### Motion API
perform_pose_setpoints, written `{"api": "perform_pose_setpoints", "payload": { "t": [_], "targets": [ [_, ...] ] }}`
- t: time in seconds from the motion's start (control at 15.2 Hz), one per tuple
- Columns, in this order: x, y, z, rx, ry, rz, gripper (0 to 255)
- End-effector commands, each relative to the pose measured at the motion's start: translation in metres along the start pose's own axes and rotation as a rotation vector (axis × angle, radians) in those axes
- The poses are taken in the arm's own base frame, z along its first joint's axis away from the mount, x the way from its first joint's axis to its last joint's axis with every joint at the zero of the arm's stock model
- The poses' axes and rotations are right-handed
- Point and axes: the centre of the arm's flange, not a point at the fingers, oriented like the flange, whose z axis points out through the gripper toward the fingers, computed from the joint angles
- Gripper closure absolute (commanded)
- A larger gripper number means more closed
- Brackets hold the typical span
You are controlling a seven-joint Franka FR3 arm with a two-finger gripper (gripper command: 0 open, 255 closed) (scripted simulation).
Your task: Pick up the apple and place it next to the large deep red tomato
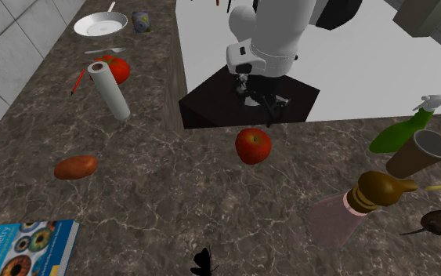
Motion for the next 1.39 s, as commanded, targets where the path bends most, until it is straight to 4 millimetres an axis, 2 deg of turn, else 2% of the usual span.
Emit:
{"api": "perform_pose_setpoints", "payload": {
  "t": [0.0, 0.07, 0.53, 1.06, 1.12, 1.32],
  "targets": [
    [0.004, -0.024, 0.013, -0.007, -0.009, 0.001, 0],
    [0.004, -0.024, 0.013, -0.007, -0.009, 0.001, 0],
    [0.003, -0.024, 0.053, -0.007, -0.009, 0.001, 0],
    [0.003, -0.024, 0.053, -0.007, -0.009, 0.001, 0],
    [0.003, -0.024, 0.053, -0.007, -0.009, 0.001, 255],
    [0.003, -0.024, 0.053, -0.007, -0.009, 0.001, 255]
  ]
}}
